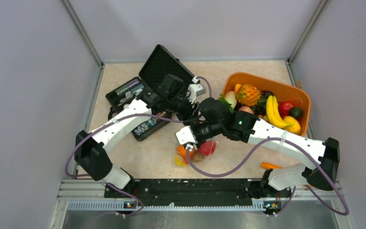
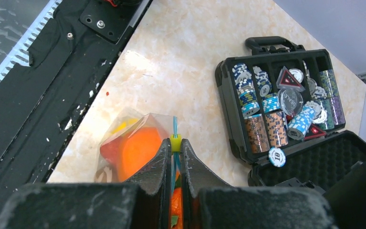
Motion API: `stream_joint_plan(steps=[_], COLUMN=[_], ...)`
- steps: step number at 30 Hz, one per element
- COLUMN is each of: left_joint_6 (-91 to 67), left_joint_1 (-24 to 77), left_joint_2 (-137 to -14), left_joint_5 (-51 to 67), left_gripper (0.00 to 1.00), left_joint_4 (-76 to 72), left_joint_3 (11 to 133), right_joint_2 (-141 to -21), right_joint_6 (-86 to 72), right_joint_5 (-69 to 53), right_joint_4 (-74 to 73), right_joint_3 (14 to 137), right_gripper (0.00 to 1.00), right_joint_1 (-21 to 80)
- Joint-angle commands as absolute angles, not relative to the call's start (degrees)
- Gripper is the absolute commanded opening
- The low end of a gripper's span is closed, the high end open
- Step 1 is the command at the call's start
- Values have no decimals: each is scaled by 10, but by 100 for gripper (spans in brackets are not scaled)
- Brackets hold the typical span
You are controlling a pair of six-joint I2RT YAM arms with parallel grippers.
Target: Place the food in the zip-top bag and seal the zipper
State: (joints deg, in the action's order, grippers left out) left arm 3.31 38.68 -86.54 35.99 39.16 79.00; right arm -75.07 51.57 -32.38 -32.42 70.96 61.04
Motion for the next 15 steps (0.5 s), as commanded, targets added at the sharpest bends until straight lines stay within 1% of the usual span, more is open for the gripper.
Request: stream_joint_plan(steps=[1,6,8,9,10,11,12,14,15], left_joint_6=[36,14,7,3,2,-7,-18,-29,-36], left_joint_1=[389,389,390,389,389,389,389,389,389], left_joint_2=[-882,-875,-871,-870,-869,-866,-863,-858,-856], left_joint_5=[309,302,304,306,307,303,296,283,276], left_gripper=[45,17,11,6,0,0,0,0,0], left_joint_4=[402,378,368,362,355,348,340,330,325], left_joint_3=[813,806,803,801,798,795,792,786,783], right_joint_2=[-755,-757,-755,-754,-753,-751,-746,-731,-720], right_joint_6=[506,503,495,490,482,463,440,374,333], right_joint_5=[-325,-322,-319,-320,-319,-314,-308,-293,-283], right_joint_4=[-299,-302,-294,-291,-284,-269,-250,-188,-156], right_joint_3=[732,729,726,724,722,717,713,700,693], right_gripper=[0,0,2,7,15,26,34,41,51], right_joint_1=[620,621,621,621,621,621,621,621,621])
